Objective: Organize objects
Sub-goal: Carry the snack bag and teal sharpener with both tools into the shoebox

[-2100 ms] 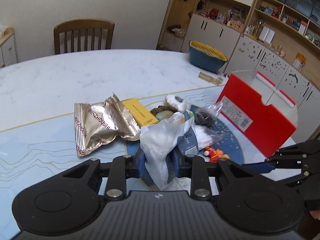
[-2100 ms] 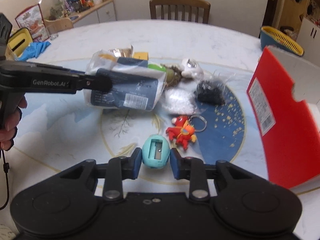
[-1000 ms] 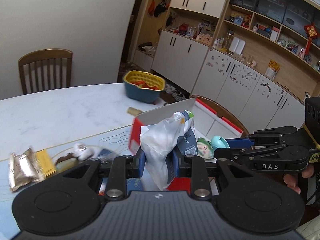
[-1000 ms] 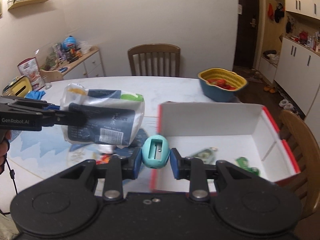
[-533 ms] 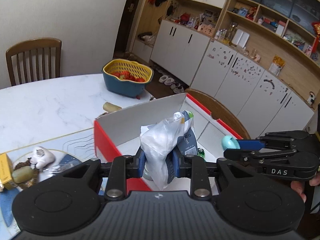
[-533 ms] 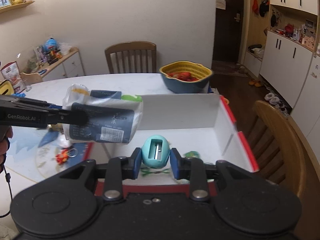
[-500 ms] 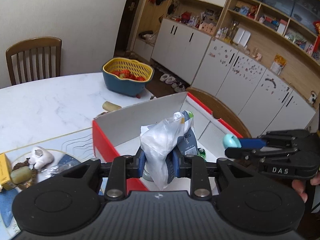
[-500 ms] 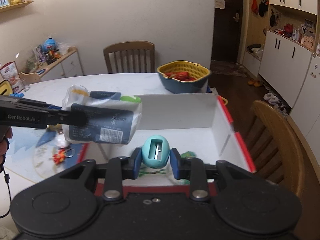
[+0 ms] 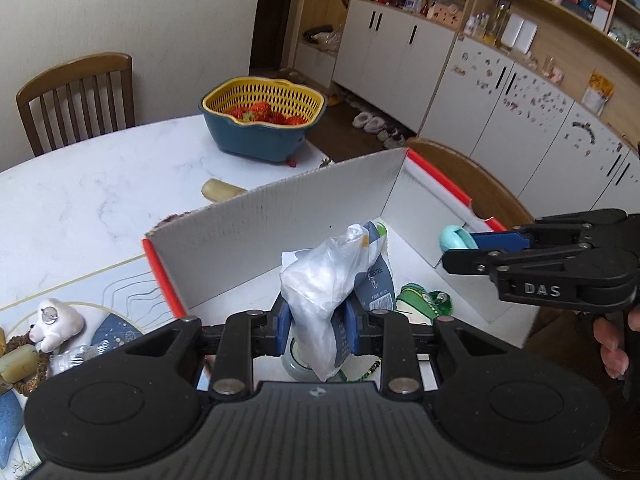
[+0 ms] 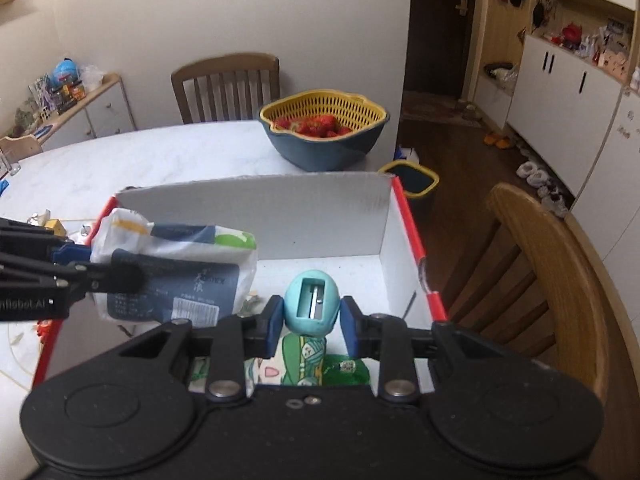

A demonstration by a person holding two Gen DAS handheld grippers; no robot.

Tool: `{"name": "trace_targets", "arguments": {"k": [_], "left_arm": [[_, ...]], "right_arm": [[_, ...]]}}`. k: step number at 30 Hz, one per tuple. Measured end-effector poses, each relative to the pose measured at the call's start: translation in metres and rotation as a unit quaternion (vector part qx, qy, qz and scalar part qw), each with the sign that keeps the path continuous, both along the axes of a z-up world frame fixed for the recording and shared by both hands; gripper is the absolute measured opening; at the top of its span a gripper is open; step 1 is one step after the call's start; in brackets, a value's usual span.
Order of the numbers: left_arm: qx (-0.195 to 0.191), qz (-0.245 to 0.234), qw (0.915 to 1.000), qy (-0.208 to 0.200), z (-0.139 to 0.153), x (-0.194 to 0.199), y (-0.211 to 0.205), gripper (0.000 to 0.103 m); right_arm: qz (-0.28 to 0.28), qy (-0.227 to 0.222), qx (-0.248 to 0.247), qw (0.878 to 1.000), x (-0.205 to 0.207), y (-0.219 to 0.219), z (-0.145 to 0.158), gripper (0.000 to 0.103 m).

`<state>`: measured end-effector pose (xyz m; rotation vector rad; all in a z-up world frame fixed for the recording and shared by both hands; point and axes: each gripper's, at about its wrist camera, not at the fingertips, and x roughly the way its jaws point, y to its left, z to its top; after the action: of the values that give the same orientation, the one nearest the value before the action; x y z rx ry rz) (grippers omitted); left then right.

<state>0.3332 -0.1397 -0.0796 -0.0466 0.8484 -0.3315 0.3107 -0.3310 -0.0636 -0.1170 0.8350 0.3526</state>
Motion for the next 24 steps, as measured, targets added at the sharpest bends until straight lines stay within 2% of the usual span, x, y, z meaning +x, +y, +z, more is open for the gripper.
{"name": "trace_targets", "arguments": {"k": [12,24], "left_arm": [[0.053,0.0,0.9979,0.037,-0.024,0.034,-0.026,0.026],[0.069,0.0,0.9934,0.091,-0.038,0.061,-0.029,0.029]], "right_arm": [[0.039,0.067,-0.039,0.996,0.046,0.019,-0.033,0.029],[0.056,0.126,-0.061,0.989,0.063,0.021,-0.051,0.029]]}}
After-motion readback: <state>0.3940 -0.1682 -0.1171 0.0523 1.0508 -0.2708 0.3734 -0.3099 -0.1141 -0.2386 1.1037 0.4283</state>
